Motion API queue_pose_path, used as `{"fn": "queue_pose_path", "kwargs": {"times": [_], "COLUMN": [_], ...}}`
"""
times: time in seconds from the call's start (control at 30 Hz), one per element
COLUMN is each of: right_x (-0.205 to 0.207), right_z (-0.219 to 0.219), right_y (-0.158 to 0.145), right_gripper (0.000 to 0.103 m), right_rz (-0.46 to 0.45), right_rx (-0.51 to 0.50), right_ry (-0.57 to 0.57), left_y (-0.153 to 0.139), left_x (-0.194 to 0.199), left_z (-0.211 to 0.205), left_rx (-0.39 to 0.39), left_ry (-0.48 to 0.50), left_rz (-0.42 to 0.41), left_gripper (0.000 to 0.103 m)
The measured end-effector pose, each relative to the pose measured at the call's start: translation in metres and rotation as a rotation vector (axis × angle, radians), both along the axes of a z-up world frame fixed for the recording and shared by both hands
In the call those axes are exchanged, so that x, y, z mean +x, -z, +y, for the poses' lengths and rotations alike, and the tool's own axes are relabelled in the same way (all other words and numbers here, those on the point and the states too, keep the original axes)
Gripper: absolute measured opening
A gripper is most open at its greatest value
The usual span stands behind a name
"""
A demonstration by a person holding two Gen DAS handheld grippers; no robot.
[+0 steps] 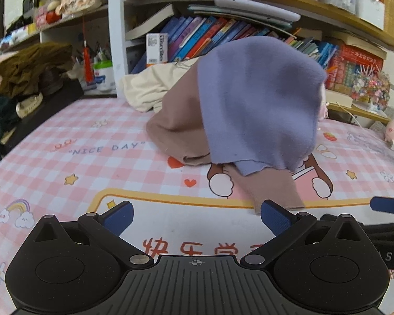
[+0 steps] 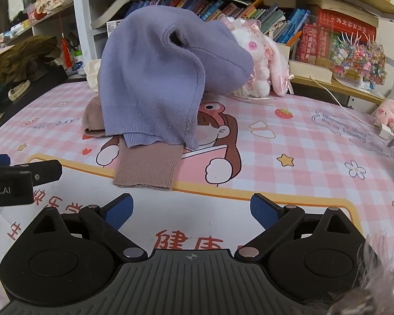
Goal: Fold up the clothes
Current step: 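Move both grippers toward the crumpled lavender-and-pink sweater, then grasp the lavender sleeve with the left gripper while the right gripper grasps the pink hem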
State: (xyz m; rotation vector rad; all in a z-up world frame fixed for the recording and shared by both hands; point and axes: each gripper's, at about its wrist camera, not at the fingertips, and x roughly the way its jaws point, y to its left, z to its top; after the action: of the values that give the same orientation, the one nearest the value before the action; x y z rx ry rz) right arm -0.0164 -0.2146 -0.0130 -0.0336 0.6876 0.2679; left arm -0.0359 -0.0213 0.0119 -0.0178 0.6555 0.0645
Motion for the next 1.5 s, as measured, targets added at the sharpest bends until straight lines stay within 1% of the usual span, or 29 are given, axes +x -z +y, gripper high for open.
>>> {"fn": "queue_pose_path", "kwargs": {"times": [0.33, 0.47, 0.6, 0.8, 1.0, 1.2, 1.23, 1.3, 1.33, 1.37, 1.4, 1.43, 1.5], "right_x": [0.000, -0.001, -0.001, -0.001, 0.000, 0.002, 0.003, 0.006, 0.009, 0.012, 0.015, 0.018, 0.026], "right_z": [-0.017, -0.025, -0.035, -0.056, -0.070, -0.078, -0.079, -0.080, -0.081, -0.081, -0.082, -0.082, -0.082], "right_y": [0.004, 0.006, 0.008, 0.010, 0.012, 0.007, 0.006, 0.005, 0.004, 0.003, 0.001, 0.000, -0.002], "right_gripper": [0.096, 0.096, 0.096, 0.096, 0.096, 0.096, 0.096, 0.096, 0.096, 0.096, 0.096, 0.096, 0.096], "right_rz": [0.012, 0.012, 0.022, 0.039, 0.054, 0.056, 0.059, 0.069, 0.078, 0.086, 0.092, 0.097, 0.119], "right_rx": [0.010, 0.021, 0.027, 0.049, 0.093, 0.158, 0.176, 0.215, 0.240, 0.266, 0.294, 0.324, 0.396], "right_ry": [-0.033, -0.030, -0.014, 0.039, 0.093, 0.119, 0.124, 0.133, 0.135, 0.135, 0.136, 0.137, 0.136], "left_y": [0.003, 0.003, -0.007, -0.023, -0.038, -0.042, -0.043, -0.044, -0.045, -0.046, -0.046, -0.047, -0.048], "left_x": [-0.007, -0.008, 0.006, 0.027, 0.048, 0.070, 0.074, 0.082, 0.085, 0.089, 0.093, 0.097, 0.104], "left_z": [-0.021, -0.030, -0.045, -0.067, -0.089, -0.083, -0.083, -0.081, -0.080, -0.079, -0.078, -0.077, -0.076], "left_rx": [0.010, 0.012, 0.028, 0.053, 0.077, 0.087, 0.089, 0.092, 0.094, 0.096, 0.098, 0.099, 0.103], "left_ry": [0.015, 0.024, 0.075, 0.151, 0.222, 0.174, 0.166, 0.150, 0.142, 0.134, 0.126, 0.118, 0.102], "left_rz": [0.013, 0.017, -0.012, -0.056, -0.098, -0.093, -0.092, -0.091, -0.090, -0.089, -0.089, -0.088, -0.086], "left_gripper": [0.103, 0.103, 0.103, 0.103, 0.103, 0.102, 0.099, 0.087, 0.067, 0.038, 0.027, 0.013, 0.010]}}
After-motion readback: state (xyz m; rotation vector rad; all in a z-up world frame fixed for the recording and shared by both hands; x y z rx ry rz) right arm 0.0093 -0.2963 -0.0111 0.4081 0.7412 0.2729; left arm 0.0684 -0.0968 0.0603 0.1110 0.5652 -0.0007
